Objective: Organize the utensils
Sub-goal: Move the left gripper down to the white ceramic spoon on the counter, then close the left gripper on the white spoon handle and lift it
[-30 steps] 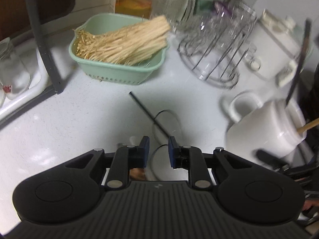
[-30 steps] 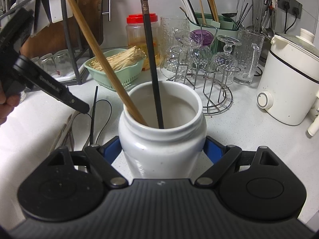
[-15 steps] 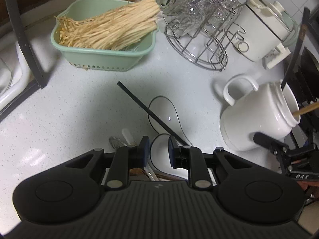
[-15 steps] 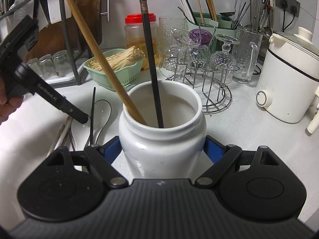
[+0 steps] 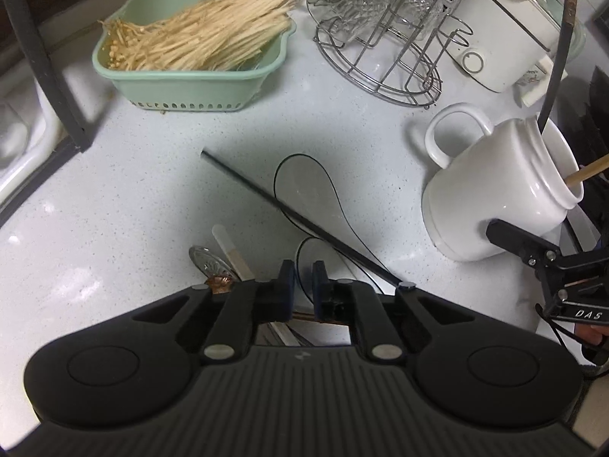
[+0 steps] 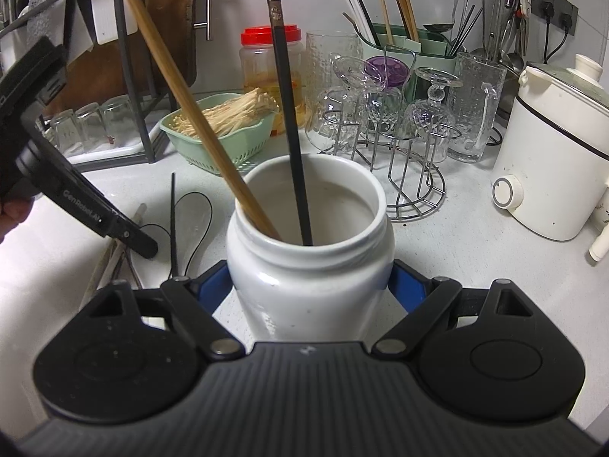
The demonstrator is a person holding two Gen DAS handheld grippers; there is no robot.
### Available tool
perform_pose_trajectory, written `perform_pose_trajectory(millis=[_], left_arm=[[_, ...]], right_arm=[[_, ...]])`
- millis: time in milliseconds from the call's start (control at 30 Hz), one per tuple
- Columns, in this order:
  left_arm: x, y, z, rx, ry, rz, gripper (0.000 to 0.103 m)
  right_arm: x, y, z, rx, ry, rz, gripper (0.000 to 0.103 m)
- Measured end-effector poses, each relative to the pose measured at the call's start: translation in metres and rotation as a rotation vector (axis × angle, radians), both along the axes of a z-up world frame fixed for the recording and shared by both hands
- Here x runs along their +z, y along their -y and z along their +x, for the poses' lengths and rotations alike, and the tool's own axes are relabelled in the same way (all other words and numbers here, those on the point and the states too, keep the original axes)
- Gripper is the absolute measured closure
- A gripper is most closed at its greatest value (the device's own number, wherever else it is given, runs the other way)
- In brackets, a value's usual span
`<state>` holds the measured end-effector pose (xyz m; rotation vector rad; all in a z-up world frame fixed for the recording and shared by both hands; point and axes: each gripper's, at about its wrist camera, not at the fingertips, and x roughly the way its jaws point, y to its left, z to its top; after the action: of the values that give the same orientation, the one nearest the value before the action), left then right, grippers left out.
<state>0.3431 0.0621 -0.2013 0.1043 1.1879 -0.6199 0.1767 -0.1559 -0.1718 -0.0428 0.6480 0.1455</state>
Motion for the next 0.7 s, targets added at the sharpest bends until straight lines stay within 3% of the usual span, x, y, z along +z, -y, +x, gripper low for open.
perform_pose_trajectory(millis=[333, 700], left_arm=[[0.05, 0.014, -0.023, 0.096, 0.141, 0.054, 0.097], [0.082, 0.009, -0.051, 0.264, 0.196, 0.043, 0.097]], right_arm=[[0.0, 0.0, 0.0, 0.012, -0.001, -0.008, 0.013], [0.0, -0.001, 0.003, 0.024, 0.005, -0.014, 0.013]])
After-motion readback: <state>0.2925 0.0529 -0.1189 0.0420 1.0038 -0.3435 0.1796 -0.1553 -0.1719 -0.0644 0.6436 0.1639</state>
